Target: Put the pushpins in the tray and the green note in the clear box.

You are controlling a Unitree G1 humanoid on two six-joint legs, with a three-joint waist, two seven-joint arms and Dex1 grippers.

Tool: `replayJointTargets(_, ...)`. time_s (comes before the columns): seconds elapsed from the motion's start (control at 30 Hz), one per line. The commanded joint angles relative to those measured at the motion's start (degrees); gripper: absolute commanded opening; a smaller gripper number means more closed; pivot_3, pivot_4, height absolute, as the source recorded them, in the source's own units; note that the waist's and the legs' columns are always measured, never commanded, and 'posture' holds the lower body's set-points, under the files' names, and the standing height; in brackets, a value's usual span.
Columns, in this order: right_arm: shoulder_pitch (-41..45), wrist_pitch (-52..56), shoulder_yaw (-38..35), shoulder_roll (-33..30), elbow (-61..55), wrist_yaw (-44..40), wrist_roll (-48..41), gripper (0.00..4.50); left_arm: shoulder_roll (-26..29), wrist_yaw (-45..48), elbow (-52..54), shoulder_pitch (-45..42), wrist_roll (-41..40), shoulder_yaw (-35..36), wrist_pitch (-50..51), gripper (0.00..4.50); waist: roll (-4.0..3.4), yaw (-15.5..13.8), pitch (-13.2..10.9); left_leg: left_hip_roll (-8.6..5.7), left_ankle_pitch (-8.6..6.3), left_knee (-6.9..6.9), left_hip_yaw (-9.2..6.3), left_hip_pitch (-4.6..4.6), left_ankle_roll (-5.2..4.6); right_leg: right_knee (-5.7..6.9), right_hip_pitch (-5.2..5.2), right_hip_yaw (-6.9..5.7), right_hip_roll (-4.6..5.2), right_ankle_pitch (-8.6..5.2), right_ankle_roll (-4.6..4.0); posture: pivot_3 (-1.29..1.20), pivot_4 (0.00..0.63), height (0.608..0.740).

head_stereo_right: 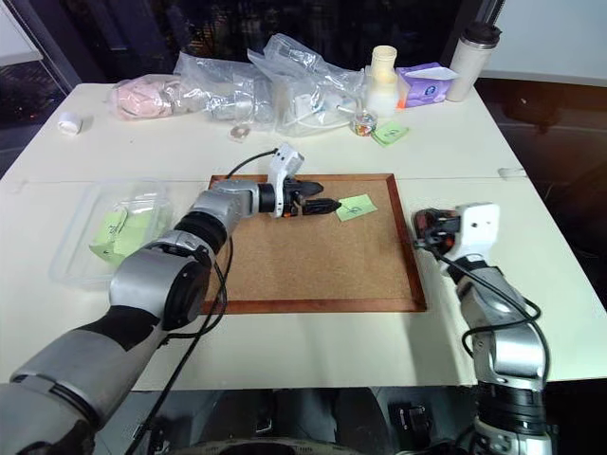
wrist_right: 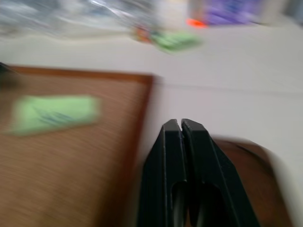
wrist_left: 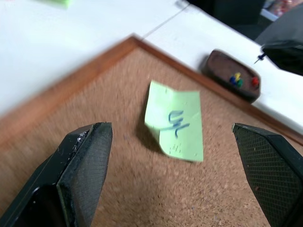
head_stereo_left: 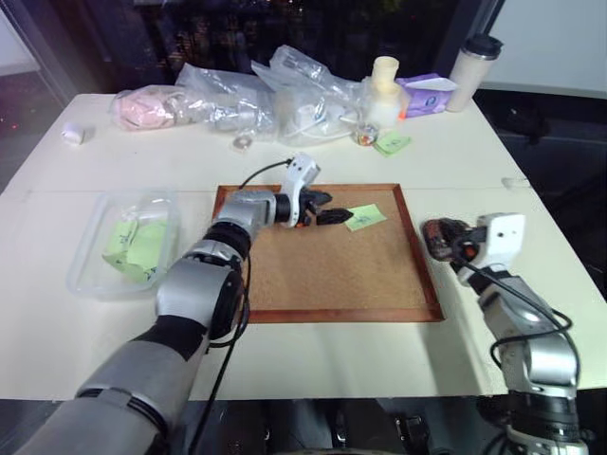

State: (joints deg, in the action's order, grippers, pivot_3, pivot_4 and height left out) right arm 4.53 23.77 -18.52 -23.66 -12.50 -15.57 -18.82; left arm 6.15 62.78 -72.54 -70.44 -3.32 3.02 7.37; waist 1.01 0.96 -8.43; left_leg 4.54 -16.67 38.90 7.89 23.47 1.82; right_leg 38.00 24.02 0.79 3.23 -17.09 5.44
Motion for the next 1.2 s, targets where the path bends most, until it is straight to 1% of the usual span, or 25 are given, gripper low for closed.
replayJointTargets(0.03, 0.2, 0.1, -1.8, -1.0, 0.1, -0.9, -1.0, 0.00, 1.0, 7.1, 6.3, 0.5, -0.8, -1.4, -2.6, 4.44, 0.00, 0.0, 0.0, 0.00, 0.00, 0.03, -0.01, -0.01, 0.00, 0.04, 0.00, 0.00, 0.00, 0.00, 0.00, 0.00, 0.150, 0.734)
replayJointTargets(0.13, 0.6, -0.1, -2.5, -1.4, 2.1, -2.1, -1.5, 0.00, 2.3, 10.2, 13.0, 3.5, 1.3, -4.9, -6.2, 4.44, -0.01, 0.0, 0.0, 0.00, 0.00, 0.08, -0.02, -0.01, 0.00, 0.07, -0.01, 0.03, 0.00, 0.00, 0.00, 0.00, 0.150, 0.734)
replayJointTargets(0.27, 2.0, 0.2, -2.2, -2.3, 5.5, -3.3, -1.2, 0.00, 5.2, 12.1, 22.2, 8.7, 4.4, -10.6, -11.6, 4.44, -0.01, -0.2, 0.0, 0.01, 0.00, 0.09, -0.01, -0.01, 0.00, 0.08, -0.01, 0.05, 0.00, 0.00, 0.00, 0.00, 0.150, 0.734)
replayJointTargets(0.37, 2.5, 0.5, -2.0, -2.9, 7.2, -3.6, -0.9, 0.85, 6.5, 13.3, 28.9, 11.8, 3.2, -11.9, -9.3, 4.50, -0.01, -0.2, 0.0, 0.02, 0.00, 0.14, -0.01, -0.01, -0.01, 0.09, -0.01, 0.05, 0.00, 0.00, 0.00, 0.00, 0.150, 0.734)
replayJointTargets(0.43, 2.7, 0.3, -2.1, -3.1, 7.6, -3.8, -1.0, 1.93, 7.1, 13.3, 32.5, 13.2, 2.2, -12.3, -7.3, 4.50, -0.01, -0.3, 0.0, 0.02, -0.01, 0.15, -0.01, 0.00, -0.02, 0.09, -0.01, 0.05, 0.00, 0.00, 0.00, 0.00, 0.150, 0.734)
replayJointTargets(0.47, 2.8, 0.3, -2.2, -3.2, 7.7, -3.9, -1.0, 2.37, 7.2, 13.1, 33.9, 13.8, 1.9, -12.2, -6.2, 4.50, -0.01, -0.3, 0.0, 0.02, -0.02, 0.15, -0.02, 0.01, -0.03, 0.09, -0.01, 0.05, 0.01, 0.00, 0.00, 0.00, 0.150, 0.734)
replayJointTargets(0.57, 3.2, 0.2, -2.5, -3.2, 7.6, -4.1, -1.3, 4.12, 7.9, 12.1, 36.5, 15.1, 1.1, -12.2, -3.8, 4.50, -0.01, -0.3, 0.0, 0.02, -0.04, 0.18, -0.02, 0.01, -0.07, 0.09, -0.02, 0.06, 0.01, 0.00, 0.00, 0.00, 0.150, 0.734)
replayJointTargets(0.6, 3.2, 0.1, -2.6, -3.2, 7.5, -4.2, -1.3, 4.44, 8.1, 11.8, 37.0, 15.5, 1.0, -12.2, -3.4, 4.50, -0.02, -0.3, 0.0, 0.02, -0.04, 0.18, -0.02, 0.01, -0.07, 0.09, -0.02, 0.06, 0.01, 0.00, 0.00, 0.00, 0.150, 0.734)
replayJointTargets(0.83, 3.7, 0.0, -2.7, -2.8, 6.8, -4.3, -1.8, 4.44, 9.1, 10.1, 39.2, 17.0, 0.2, -12.6, -1.6, 4.50, -0.03, -0.2, 0.0, 0.03, -0.04, 0.18, -0.03, 0.00, -0.07, 0.10, -0.02, 0.06, 0.00, 0.00, 0.00, 0.00, 0.150, 0.734)
replayJointTargets(0.97, 5.0, -0.5, -2.8, -2.2, 3.3, -5.0, -4.4, 4.44, 10.0, 8.6, 40.0, 17.4, 0.3, -12.4, -2.0, 4.50, -0.03, -0.2, 0.0, 0.03, -0.04, 0.18, -0.02, 0.00, -0.07, 0.10, -0.02, 0.06, 0.00, 0.00, 0.00, 0.00, 0.150, 0.734)
replayJointTargets(1.1, 6.9, 1.7, 3.4, -3.3, -0.4, -8.5, -4.1, 4.44, 13.2, 8.3, 42.2, 19.2, 1.8, -13.4, -2.9, 4.50, -0.03, 0.2, 0.0, 0.07, -0.04, 0.18, -0.04, -0.01, -0.07, 0.11, -0.01, 0.07, -0.03, 0.00, 0.00, 0.00, 0.150, 0.734)
replayJointTargets(1.2, 10.6, 3.3, 8.5, -1.8, 1.1, -9.1, -2.8, 4.44, 15.0, 6.7, 43.7, 20.3, 1.4, -13.0, -1.7, 4.50, -0.03, 0.2, 0.0, 0.10, -0.04, 0.18, -0.12, -0.04, -0.07, 0.14, -0.01, 0.10, -0.10, 0.00, 0.00, 0.00, 0.150, 0.734)
